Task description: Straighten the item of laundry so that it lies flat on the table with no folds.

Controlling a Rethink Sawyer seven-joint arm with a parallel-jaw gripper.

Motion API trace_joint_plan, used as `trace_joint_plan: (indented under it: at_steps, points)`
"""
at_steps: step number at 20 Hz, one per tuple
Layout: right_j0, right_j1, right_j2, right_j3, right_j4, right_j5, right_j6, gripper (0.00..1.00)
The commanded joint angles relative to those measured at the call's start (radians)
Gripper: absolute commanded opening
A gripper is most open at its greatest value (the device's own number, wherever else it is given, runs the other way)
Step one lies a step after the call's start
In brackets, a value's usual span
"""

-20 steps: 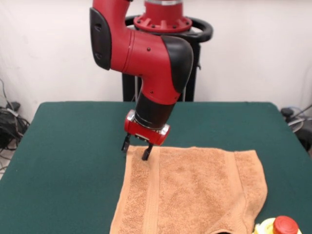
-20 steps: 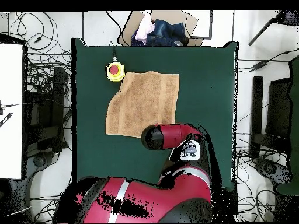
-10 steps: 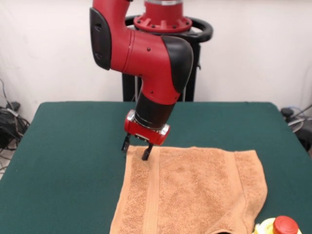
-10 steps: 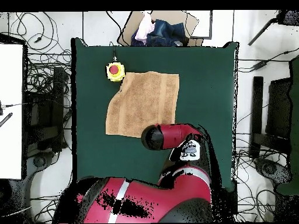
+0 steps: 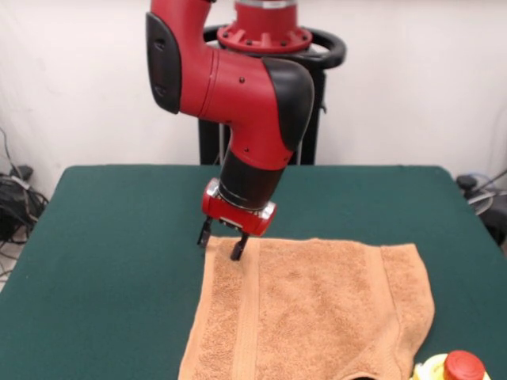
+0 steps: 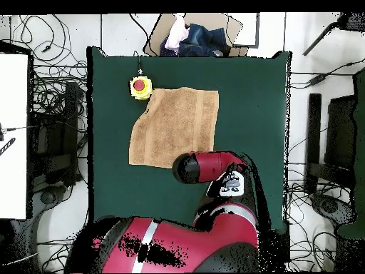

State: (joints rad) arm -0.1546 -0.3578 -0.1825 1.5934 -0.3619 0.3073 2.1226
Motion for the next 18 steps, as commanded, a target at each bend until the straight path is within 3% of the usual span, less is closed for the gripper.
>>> trace_joint_plan:
  at_steps: [1,18]
  points:
    - [-0.057,0.101,0.096,0.017,-0.071,-0.137,0.021,1.0]
    - [-0.058,0.156,0.069,-0.019,-0.116,-0.12,0.012,1.0]
